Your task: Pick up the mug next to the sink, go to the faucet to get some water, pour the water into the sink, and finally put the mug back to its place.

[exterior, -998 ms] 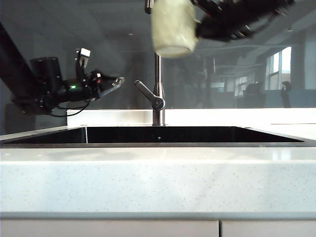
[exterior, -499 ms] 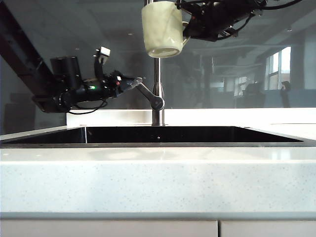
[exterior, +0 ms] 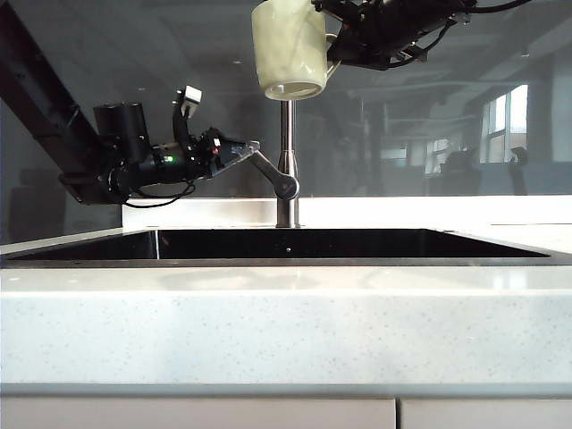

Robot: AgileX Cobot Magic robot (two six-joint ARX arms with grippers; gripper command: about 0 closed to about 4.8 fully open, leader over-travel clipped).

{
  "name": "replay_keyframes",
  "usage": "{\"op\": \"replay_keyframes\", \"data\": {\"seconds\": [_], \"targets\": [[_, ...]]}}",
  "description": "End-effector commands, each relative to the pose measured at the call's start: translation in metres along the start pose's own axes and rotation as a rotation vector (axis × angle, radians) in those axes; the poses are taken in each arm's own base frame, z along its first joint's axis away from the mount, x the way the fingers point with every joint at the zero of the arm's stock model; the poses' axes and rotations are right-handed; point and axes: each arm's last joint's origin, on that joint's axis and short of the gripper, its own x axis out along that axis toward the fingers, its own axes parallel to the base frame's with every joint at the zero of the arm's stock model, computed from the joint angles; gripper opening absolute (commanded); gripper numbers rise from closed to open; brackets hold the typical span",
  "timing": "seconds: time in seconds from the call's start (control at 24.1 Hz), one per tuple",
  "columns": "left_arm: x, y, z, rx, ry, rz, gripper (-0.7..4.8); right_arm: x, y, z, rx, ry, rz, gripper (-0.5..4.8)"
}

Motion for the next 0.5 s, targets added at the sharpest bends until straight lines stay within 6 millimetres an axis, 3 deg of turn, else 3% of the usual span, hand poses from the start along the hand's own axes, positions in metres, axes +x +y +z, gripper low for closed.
{"op": "replay_keyframes", "data": {"seconds": [0.04, 0.5], "targets": [[-0.0056, 0.0018, 0.0085, -0.001, -0.018, -0.026, 2.34, -0.0036, 0.0034, 0.0165, -0.016, -0.088, 0.007, -0.02], [-0.0116, 0.0094, 0.0069, 0.095, -0.012, 0.051, 2.40, 0.0055, 0.0044, 0.0235, -0.026, -0.084, -0.005, -0.02]]}}
